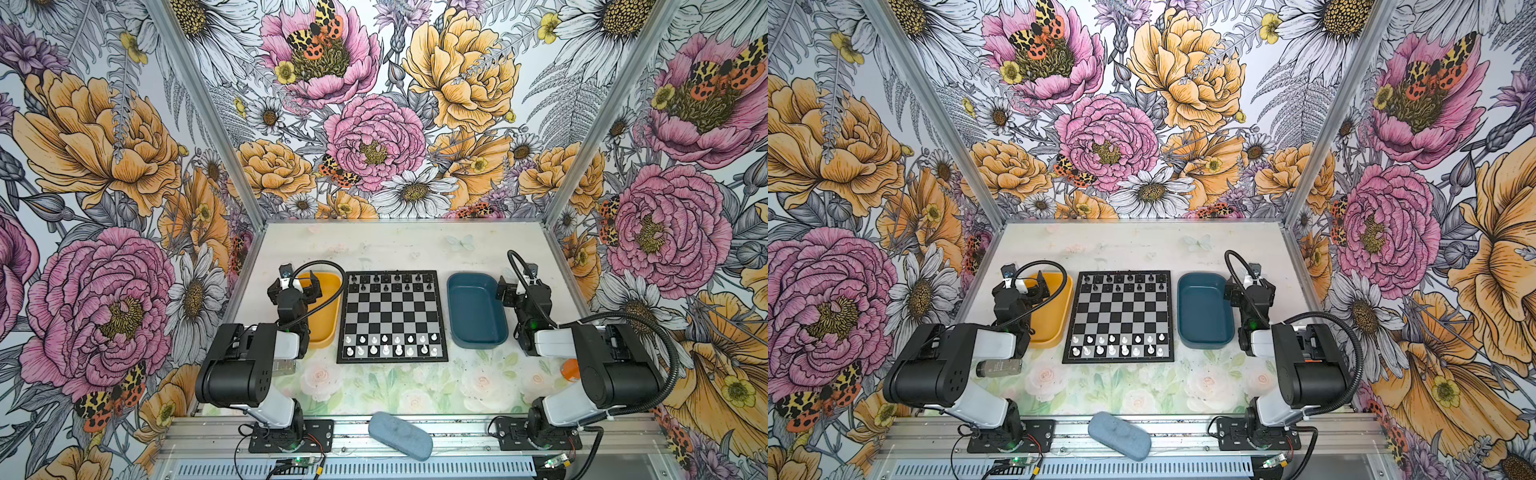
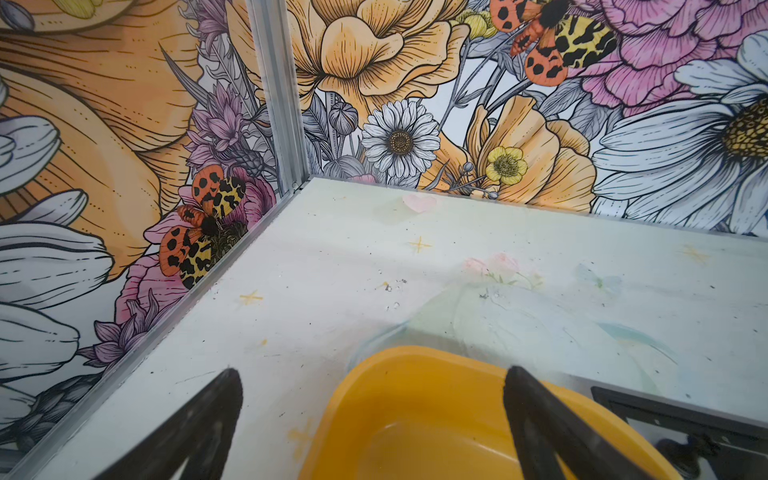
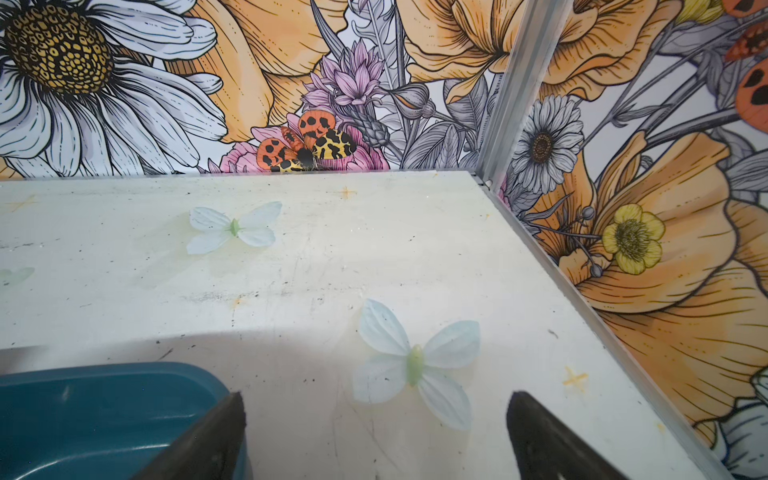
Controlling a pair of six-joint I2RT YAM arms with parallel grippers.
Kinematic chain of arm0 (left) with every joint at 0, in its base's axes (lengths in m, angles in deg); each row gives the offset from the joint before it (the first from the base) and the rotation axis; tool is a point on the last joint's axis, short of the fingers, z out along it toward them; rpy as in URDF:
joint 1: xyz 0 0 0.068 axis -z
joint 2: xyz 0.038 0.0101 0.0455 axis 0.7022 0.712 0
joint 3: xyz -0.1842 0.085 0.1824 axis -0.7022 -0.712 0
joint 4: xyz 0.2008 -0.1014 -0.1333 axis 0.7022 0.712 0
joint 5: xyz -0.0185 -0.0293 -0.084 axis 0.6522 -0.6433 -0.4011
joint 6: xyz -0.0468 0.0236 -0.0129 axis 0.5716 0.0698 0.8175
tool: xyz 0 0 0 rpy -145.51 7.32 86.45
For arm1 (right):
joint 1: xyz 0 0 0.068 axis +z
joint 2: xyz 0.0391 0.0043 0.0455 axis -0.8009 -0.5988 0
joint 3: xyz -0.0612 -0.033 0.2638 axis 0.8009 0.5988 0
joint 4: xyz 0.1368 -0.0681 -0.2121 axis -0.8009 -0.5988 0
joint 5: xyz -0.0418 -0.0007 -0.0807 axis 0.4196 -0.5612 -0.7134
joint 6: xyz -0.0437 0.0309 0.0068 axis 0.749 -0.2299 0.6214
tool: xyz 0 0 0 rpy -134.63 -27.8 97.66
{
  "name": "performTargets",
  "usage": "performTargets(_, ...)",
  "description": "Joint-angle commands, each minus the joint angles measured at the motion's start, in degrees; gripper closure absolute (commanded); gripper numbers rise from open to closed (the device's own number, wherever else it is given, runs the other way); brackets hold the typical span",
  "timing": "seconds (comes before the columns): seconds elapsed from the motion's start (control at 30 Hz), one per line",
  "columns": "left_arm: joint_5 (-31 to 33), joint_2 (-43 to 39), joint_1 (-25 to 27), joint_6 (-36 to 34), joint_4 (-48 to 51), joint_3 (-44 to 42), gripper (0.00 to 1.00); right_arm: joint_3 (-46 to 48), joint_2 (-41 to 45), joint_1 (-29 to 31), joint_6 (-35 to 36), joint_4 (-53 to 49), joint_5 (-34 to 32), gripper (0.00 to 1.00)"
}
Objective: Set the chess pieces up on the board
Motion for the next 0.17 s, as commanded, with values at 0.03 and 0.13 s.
performTargets(0.03, -0.73, -0.35, 0.08, 0.87, -0.17, -0.16, 0.01, -1.13, -0.30, -0.19, -0.97, 0.39, 1.00, 0.00)
performTargets(0.13, -0.74, -0.29, -0.01, 0.87, -0.19, -0.14, 0.01, -1.10, -0.21, -0.16, -0.93, 0.48, 0.99, 0.00)
